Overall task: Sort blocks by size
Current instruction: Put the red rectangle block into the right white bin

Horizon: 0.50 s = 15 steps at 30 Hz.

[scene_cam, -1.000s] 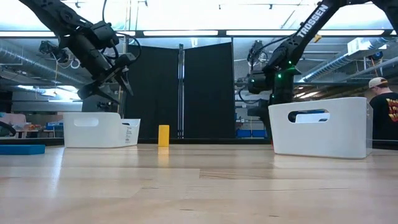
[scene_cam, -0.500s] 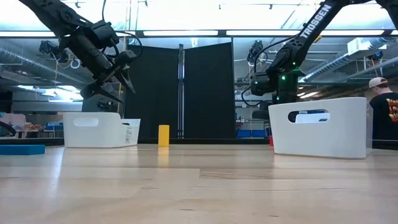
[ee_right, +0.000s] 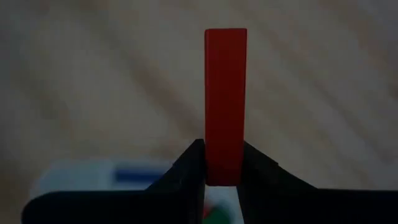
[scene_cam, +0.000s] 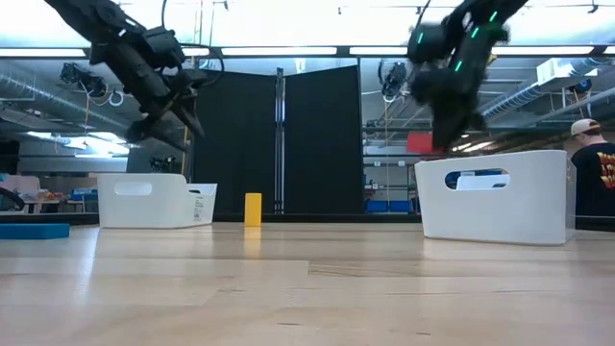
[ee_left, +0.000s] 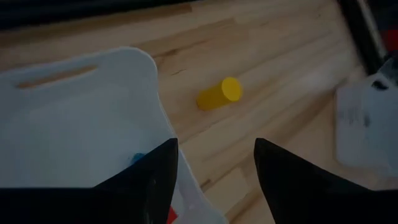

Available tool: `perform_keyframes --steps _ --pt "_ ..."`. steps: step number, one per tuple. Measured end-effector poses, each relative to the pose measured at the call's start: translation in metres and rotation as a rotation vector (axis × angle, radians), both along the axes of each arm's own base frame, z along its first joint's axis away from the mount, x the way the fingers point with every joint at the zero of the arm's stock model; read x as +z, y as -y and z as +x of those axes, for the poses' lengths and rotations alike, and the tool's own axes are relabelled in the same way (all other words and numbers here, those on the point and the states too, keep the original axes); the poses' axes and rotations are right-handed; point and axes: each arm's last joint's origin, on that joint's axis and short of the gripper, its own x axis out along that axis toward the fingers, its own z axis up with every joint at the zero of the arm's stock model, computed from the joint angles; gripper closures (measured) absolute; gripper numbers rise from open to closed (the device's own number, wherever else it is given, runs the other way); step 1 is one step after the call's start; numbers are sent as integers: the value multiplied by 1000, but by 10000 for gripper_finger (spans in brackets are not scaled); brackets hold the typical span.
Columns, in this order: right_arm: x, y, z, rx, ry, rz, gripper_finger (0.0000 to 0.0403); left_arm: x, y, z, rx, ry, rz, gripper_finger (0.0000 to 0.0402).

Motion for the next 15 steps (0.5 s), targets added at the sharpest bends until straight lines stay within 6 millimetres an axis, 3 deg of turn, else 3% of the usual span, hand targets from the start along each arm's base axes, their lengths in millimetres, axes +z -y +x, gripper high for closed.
perform_keyframes --steps 3,6,11,15 --pt "20 -37 -5 94 44 -8 333 15 -1 0 -20 -31 45 184" --pt "28 -68 -13 75 61 0 333 29 -1 -1 -41 -42 77 184" --pt "4 -105 -26 -61 -43 78 333 36 2 -4 -37 -99 65 184" --pt "-23 -121 -29 -186 -140 136 330 33 5 -6 -73 -146 51 184"
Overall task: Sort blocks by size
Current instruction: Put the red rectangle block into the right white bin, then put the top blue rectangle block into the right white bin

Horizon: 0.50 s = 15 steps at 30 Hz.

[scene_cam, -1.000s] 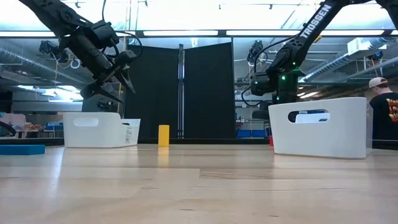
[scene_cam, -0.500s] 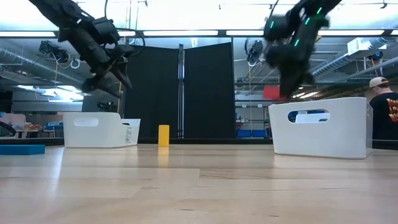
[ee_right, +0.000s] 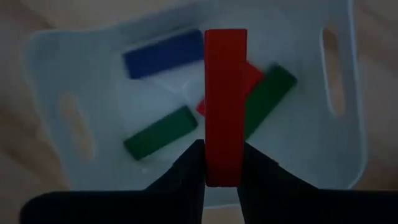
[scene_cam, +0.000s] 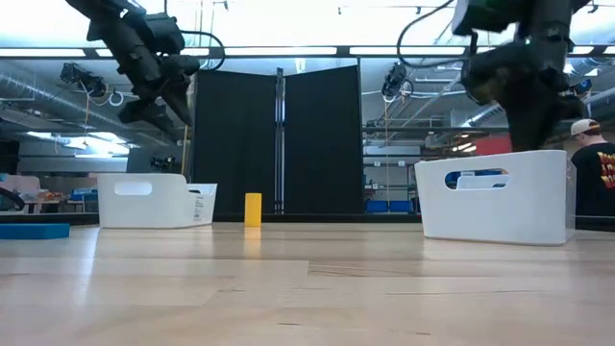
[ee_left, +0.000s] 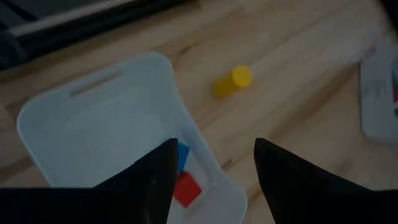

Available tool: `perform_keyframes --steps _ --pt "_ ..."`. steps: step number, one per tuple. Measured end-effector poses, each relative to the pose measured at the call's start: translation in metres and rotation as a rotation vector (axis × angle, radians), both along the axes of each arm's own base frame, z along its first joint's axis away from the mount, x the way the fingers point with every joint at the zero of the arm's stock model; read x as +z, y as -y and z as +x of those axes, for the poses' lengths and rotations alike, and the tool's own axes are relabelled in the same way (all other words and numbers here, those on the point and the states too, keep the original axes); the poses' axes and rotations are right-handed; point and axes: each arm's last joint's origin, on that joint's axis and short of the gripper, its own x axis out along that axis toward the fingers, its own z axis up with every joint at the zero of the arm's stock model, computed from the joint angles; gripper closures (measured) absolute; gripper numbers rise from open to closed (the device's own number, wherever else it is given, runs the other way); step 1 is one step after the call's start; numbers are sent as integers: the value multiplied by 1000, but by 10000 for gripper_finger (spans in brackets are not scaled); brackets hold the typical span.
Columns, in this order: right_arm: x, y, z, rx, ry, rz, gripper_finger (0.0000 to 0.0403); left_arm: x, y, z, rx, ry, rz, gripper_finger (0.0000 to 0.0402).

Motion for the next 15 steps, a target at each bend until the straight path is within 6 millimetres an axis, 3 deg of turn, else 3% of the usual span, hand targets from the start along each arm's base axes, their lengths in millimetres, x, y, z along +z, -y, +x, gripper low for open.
perform_keyframes --steps 2,5,10,15 --pt "-6 -3 2 -45 -26 10 302 -2 3 -1 -22 -5 -41 184" --pt "-6 -7 7 -23 3 -38 228 -1 11 -3 -71 -19 -53 184" --pt "2 -3 10 232 62 -209 119 9 30 0 -86 -9 -6 184" --pt "12 4 6 469 155 -219 71 16 60 11 -140 42 -52 184"
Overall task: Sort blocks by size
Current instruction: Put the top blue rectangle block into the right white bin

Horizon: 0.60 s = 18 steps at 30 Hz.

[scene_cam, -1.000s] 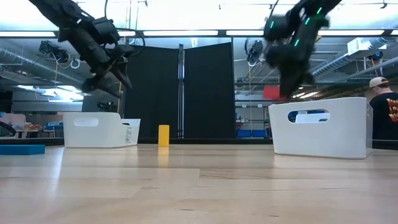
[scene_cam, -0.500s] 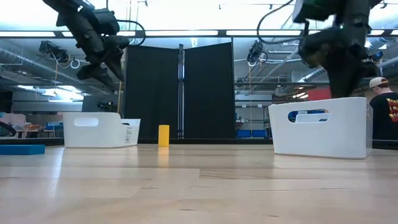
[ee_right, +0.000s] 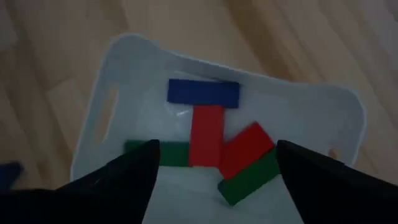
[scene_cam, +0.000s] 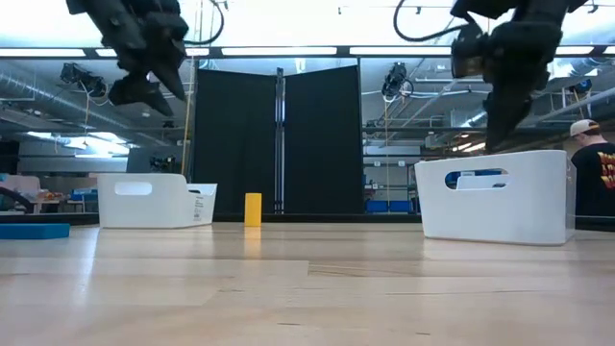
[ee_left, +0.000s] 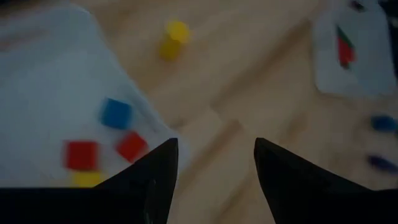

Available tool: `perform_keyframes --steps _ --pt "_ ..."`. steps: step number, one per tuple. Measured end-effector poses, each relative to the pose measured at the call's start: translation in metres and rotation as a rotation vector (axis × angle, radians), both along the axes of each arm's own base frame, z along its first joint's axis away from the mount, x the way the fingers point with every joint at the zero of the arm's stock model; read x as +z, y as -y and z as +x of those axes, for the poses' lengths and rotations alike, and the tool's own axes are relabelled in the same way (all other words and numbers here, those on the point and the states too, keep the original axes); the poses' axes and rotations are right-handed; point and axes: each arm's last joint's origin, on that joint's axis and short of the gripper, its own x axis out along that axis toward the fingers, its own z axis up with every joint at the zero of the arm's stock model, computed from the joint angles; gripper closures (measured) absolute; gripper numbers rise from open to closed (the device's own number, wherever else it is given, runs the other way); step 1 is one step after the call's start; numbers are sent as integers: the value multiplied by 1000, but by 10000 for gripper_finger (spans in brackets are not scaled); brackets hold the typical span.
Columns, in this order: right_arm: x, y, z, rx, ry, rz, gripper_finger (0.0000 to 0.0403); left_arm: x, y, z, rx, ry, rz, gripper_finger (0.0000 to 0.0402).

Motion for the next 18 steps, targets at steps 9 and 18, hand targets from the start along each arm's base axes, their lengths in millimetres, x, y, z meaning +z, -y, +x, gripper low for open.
perform_keyframes --steps 9,18 --pt "14 15 13 -168 229 -76 97 -9 54 14 -374 -229 -67 184" --pt "27 11 28 -287 445 -81 127 -29 83 25 -558 -504 -2 184"
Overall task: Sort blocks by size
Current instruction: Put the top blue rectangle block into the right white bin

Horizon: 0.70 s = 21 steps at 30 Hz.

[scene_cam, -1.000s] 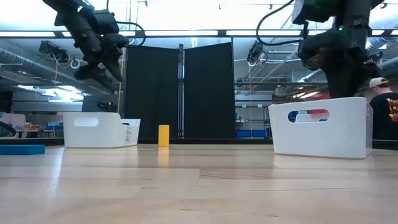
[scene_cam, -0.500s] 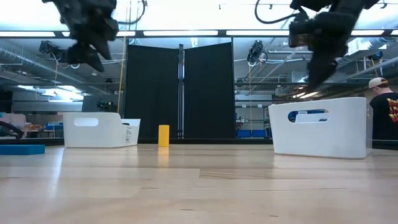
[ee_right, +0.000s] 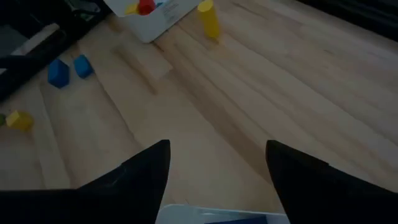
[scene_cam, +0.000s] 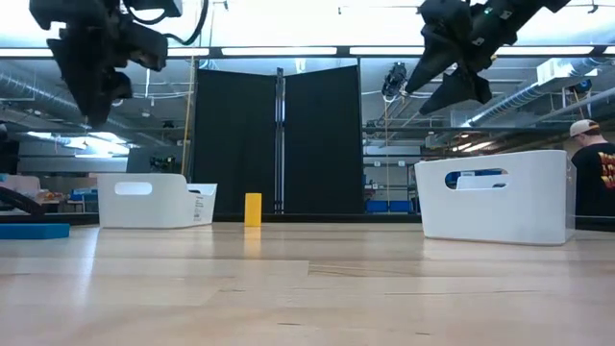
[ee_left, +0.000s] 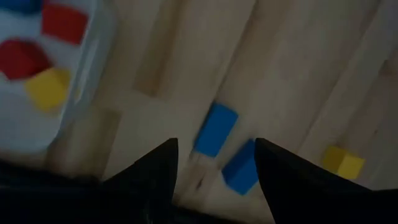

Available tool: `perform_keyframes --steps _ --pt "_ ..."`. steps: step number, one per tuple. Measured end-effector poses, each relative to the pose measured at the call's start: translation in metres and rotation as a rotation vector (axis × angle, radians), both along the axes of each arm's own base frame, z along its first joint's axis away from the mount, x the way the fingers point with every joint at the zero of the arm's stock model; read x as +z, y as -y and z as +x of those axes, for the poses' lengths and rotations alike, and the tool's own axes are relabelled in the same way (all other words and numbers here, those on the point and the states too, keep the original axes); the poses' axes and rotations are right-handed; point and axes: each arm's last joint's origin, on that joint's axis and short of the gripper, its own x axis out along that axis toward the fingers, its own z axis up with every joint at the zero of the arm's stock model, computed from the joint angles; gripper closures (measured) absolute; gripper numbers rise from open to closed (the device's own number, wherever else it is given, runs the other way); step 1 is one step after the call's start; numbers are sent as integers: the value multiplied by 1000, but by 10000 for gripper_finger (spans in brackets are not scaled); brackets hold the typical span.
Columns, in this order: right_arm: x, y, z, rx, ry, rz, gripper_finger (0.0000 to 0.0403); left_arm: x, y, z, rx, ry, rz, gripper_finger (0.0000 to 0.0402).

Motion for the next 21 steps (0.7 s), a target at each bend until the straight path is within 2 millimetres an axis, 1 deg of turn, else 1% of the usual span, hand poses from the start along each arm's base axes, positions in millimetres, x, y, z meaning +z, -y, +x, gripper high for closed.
perform_keyframes --steps 4,10,12,16,21 --pt "0 -2 0 1 4 3 132 -16 8 11 -47 -40 -24 184" --pt "1 -1 1 4 8 -4 133 -57 16 18 -69 -115 -41 184" --pt "1 -1 1 6 11 -4 133 -68 18 18 -73 -127 -43 184" --pt "2 -2 2 18 33 6 135 -77 24 20 -90 -118 -46 183" --pt "4 -2 4 14 61 19 135 -87 31 17 -132 -114 -19 183"
